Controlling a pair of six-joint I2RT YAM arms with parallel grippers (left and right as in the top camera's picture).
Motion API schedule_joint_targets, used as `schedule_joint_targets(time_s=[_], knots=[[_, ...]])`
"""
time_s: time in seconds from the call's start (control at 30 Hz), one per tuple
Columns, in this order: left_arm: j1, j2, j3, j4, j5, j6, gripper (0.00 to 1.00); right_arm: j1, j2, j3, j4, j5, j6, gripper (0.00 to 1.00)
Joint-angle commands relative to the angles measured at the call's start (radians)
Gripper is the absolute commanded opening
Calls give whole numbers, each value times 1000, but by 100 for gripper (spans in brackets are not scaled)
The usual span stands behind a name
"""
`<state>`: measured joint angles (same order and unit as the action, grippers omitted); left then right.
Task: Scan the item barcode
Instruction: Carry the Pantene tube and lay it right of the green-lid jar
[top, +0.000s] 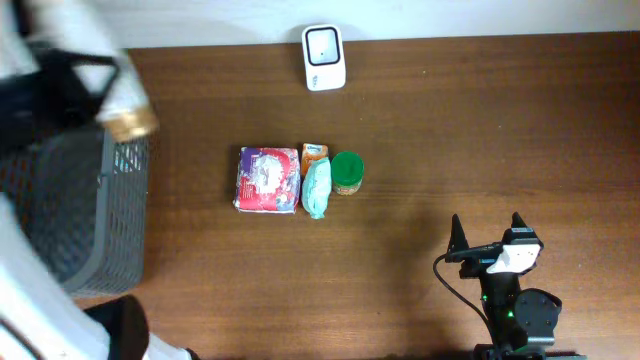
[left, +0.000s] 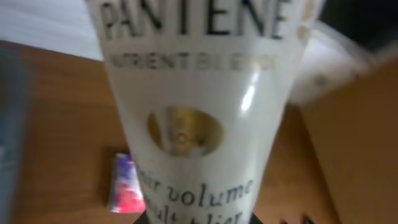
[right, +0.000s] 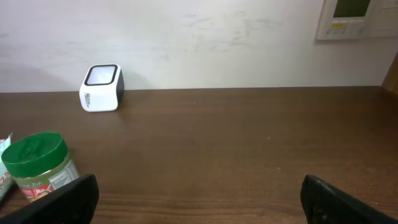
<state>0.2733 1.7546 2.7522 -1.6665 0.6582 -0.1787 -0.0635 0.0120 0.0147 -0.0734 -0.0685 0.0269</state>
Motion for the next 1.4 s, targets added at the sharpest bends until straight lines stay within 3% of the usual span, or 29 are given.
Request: schedule_joint_targets(time_s=[0.0, 0.1, 0.2, 0.3, 0.43, 0.5, 0.7, 0.97, 1.03, 1.2, 1.37], knots=[[-216, 39, -16, 19, -12, 16, 0, 4, -6, -9, -1, 9, 11, 99], [-414, 116, -18, 25, -161, -68, 0, 4, -6, -9, -1, 9, 11, 99], [-581, 218, -18, 51, -313, -282, 0, 5, -6, -9, -1, 9, 11, 99], [-715, 325, -18, 103, -341, -289, 2, 5, -6, -9, -1, 9, 11, 99], [-869, 507, -18, 153, -583, -388, 7, 4, -6, -9, -1, 9, 11, 99], [-919, 589, -18, 186, -592, -444, 7, 5, -6, -9, -1, 9, 11, 99], [-1011, 777, -18, 293, -608, -451, 13, 5, -6, -9, -1, 9, 11, 99], [-1026, 937, -18, 286, -659, -450, 23, 5, -6, -9, -1, 9, 11, 99], [-1026, 957, -18, 282, -658, -450, 48, 5, -6, -9, -1, 9, 11, 99], [-1021, 956, 3, 274, -658, -433, 47, 5, -6, -9, -1, 9, 11, 99], [-982, 896, 230, 177, -655, -395, 52, 5, -6, -9, -1, 9, 11, 99]])
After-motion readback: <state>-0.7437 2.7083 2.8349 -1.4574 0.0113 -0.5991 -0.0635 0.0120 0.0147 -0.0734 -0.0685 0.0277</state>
